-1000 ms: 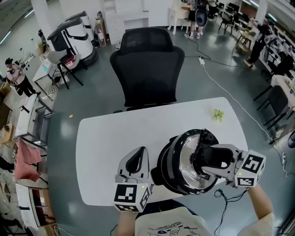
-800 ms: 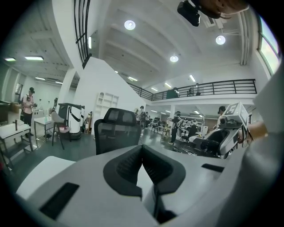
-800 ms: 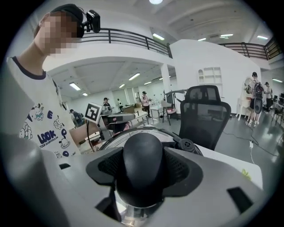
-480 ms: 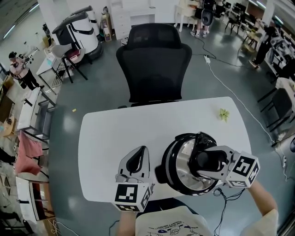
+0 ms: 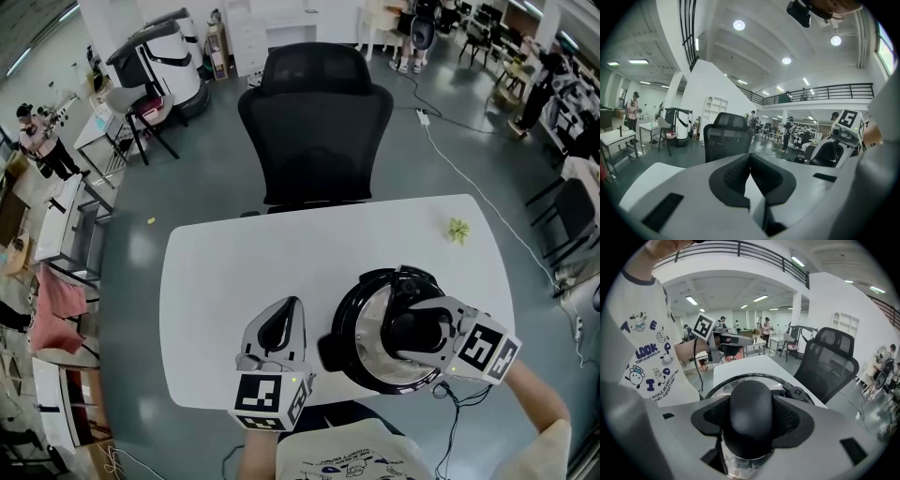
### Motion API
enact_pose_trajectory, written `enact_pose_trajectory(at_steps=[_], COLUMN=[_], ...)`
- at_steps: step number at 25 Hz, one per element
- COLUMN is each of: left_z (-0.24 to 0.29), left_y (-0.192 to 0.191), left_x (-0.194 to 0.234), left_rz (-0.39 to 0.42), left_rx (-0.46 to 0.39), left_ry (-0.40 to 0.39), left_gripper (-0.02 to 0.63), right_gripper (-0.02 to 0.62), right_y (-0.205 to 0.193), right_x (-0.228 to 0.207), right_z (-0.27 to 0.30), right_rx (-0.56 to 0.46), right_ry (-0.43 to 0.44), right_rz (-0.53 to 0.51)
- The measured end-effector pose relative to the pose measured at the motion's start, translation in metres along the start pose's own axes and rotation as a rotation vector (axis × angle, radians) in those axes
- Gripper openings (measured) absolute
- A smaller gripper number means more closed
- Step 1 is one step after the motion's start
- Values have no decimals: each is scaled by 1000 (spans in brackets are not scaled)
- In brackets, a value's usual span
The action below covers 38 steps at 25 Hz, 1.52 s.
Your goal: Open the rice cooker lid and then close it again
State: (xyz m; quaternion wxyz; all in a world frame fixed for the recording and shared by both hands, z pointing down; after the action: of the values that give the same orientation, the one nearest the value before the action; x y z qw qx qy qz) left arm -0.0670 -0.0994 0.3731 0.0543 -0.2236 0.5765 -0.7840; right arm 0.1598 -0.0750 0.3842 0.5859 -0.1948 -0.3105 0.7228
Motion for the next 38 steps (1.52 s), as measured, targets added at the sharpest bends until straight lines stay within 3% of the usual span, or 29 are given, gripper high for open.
enact_pose_trajectory(at_steps=[38], left_z=[33], left_y=[-11], left_x=[3], left_rz=[5], left_rx=[40], left_ry=[-15], left_gripper=[14], right_gripper=[295], right_y=[-14], right_x=[-13], right_z=[28], right_rx=[-32], right_ry=[82], right_rz=[-28])
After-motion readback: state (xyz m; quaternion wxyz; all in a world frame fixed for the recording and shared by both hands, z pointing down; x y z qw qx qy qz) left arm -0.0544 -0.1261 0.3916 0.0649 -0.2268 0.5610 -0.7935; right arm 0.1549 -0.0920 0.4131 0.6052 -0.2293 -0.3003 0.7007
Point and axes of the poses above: the fingertips, and each gripper's own axes: z forward along the fingers, x to its left, y out of its top, the point moved 6 cm from there along -z, backward along the fingers, and after that the axes turned 7 degrees about -z, right-handed, at the moved point
